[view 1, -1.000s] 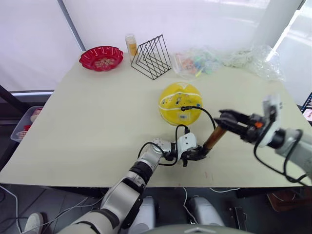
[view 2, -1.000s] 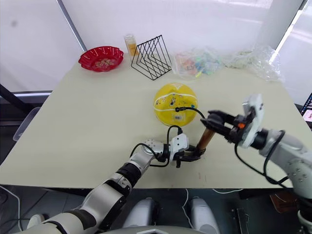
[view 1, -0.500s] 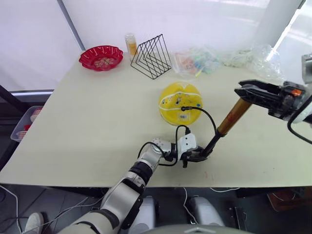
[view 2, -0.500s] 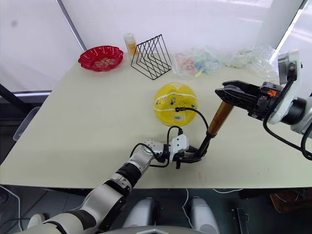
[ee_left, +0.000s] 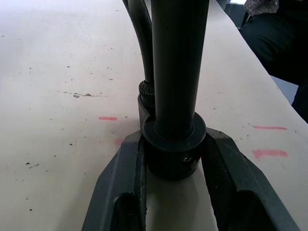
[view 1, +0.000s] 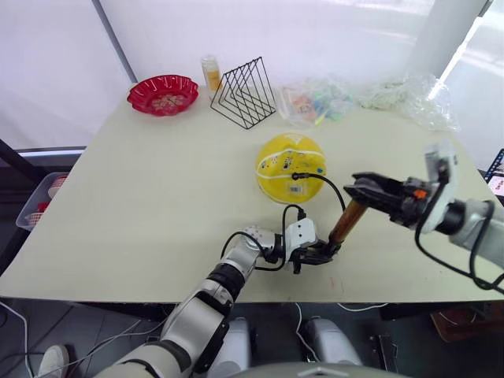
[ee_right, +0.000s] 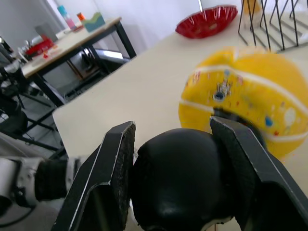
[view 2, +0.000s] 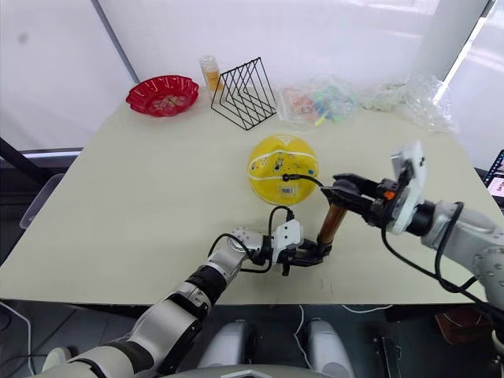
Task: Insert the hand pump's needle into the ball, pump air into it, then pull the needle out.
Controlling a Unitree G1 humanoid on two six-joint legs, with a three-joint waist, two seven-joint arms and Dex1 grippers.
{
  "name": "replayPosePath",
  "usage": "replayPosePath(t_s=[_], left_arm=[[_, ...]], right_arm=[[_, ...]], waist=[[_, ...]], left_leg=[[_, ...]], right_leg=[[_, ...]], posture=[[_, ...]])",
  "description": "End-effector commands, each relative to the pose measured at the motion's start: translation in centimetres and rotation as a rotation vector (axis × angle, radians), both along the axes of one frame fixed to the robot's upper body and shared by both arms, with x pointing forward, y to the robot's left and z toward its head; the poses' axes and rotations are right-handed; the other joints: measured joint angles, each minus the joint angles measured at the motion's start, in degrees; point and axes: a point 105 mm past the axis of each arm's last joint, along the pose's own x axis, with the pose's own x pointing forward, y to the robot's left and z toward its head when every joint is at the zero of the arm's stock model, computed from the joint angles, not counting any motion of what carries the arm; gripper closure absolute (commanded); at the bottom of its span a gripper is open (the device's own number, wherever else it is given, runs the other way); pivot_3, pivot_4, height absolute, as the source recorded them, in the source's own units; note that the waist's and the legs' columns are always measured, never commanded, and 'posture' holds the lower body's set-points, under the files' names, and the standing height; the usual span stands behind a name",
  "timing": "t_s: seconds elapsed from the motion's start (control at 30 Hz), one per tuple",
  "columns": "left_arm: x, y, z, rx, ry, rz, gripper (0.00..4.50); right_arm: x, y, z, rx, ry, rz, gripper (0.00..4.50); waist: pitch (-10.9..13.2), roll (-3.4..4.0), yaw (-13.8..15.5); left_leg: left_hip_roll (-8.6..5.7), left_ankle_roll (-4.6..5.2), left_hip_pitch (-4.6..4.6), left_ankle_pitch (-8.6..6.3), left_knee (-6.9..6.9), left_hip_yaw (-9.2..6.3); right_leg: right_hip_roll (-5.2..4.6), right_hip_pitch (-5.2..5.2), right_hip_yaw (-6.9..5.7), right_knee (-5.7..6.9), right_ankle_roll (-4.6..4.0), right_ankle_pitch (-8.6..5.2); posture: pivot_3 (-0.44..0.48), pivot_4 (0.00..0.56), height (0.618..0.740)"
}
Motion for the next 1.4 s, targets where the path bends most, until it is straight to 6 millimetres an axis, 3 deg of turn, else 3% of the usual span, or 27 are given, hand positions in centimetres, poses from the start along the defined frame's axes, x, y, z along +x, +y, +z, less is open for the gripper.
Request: replayPosePath(t_s=[0.03,0.13,0.27,0.33,0.43,0.63,0.83,0.97,1.0,1.1,1.3,1.4], left_arm=[[-1.1,0.6,-2.0,0.077,0.053,-0.029,3.38],[-1.2,0.6,-2.2,0.085,0.053,-0.032,3.38],[-1.3,0.7,-2.4,0.093,0.056,-0.039,3.38],[-1.4,0.7,-2.5,0.097,0.058,-0.044,3.38],[-1.5,0.7,-2.5,0.102,0.059,-0.053,3.38],[-1.6,0.8,-2.6,0.107,0.057,-0.062,3.38],[-1.6,0.8,-2.5,0.106,0.051,-0.065,3.38],[-1.4,0.8,-2.5,0.103,0.047,-0.061,3.38],[-1.4,0.8,-2.4,0.102,0.048,-0.06,3.38],[-1.4,0.8,-2.5,0.102,0.051,-0.057,3.38],[-1.3,0.9,-2.9,0.125,0.076,-0.042,3.38],[-1.3,1.0,-3.2,0.149,0.093,-0.038,3.38]], right_arm=[[-0.8,0.7,-4.1,-0.079,0.044,0.017,2.53],[-1.5,1.0,-5.0,-0.089,0.02,0.037,2.53],[-1.1,0.5,-2.5,-0.029,-0.067,0.014,2.53],[-0.6,-0.5,-0.2,-0.026,-0.133,-0.001,2.53],[-0.2,-2.3,5.1,0.011,-0.232,-0.024,2.53],[-0.6,-4.1,11.1,0.047,-0.278,-0.042,2.53],[-0.8,-4.6,13.7,0.067,-0.273,-0.056,2.53],[-0.4,-4.5,13.2,0.06,-0.235,-0.066,2.53],[-0.2,-4.2,11.8,0.022,-0.2,-0.064,2.53],[0.0,-2.2,4.0,-0.074,-0.023,-0.034,2.53],[-0.6,-0.6,-2.2,-0.109,0.064,-0.008,2.53],[-0.9,-0.2,-3.7,-0.111,0.081,-0.004,2.53]], waist=[[-0.01,0.0,0.03],[-0.04,0.02,-0.03],[-0.08,-0.02,0.0],[-0.07,-0.01,0.04],[0.01,0.11,0.02],[0.06,0.18,0.15],[0.09,0.21,0.09],[0.12,0.26,0.1],[0.12,0.27,0.1],[-0.05,0.04,0.16],[-0.42,-0.19,-0.05],[-0.49,-0.21,0.03]], left_leg=[[0.0,0.0,0.0,0.0,0.0,0.0],[-0.01,0.0,0.03,0.0,0.0,0.03],[-0.01,0.0,0.1,0.0,0.01,-0.01],[-0.01,0.0,0.1,0.0,0.01,0.0],[-0.05,0.0,0.03,0.0,0.05,0.05],[-0.04,0.0,-0.06,0.0,0.04,-0.01],[-0.03,0.0,-0.13,0.0,0.04,0.05],[-0.03,0.0,-0.15,0.0,0.03,0.06],[-0.03,0.0,-0.15,0.0,0.04,0.06],[0.0,0.0,-0.08,0.0,0.02,0.01],[-0.01,0.0,0.09,0.0,0.06,0.04],[0.01,0.0,0.11,0.0,0.06,-0.02]], right_leg=[[0.0,0.0,-0.01,0.0,0.0,0.0],[0.0,0.01,0.01,0.0,0.01,0.0],[0.01,0.08,-0.02,0.0,0.01,-0.01],[0.01,0.08,-0.01,0.0,0.01,0.0],[-0.05,0.04,0.04,0.0,0.01,0.01],[-0.05,0.0,-0.01,-0.02,0.0,0.0],[-0.06,-0.07,0.04,-0.02,0.0,0.01],[-0.07,-0.09,0.05,-0.02,0.0,0.01],[-0.06,-0.09,0.05,-0.02,0.01,0.01],[-0.02,-0.03,0.01,-0.03,0.0,0.0],[-0.04,0.1,0.04,0.0,0.03,0.0],[0.0,0.1,-0.03,0.02,0.01,-0.01]], posture=[[0.0,0.15,0.735],[0.0,0.15,0.735],[0.0,0.15,0.735],[0.0,0.15,0.735],[0.0,0.15,0.735],[0.0,0.15,0.735],[0.0,0.15,0.735],[0.0,0.15,0.735],[0.0,0.15,0.735],[0.0,0.15,0.735],[0.0,0.15,0.735],[0.0,0.15,0.735]])
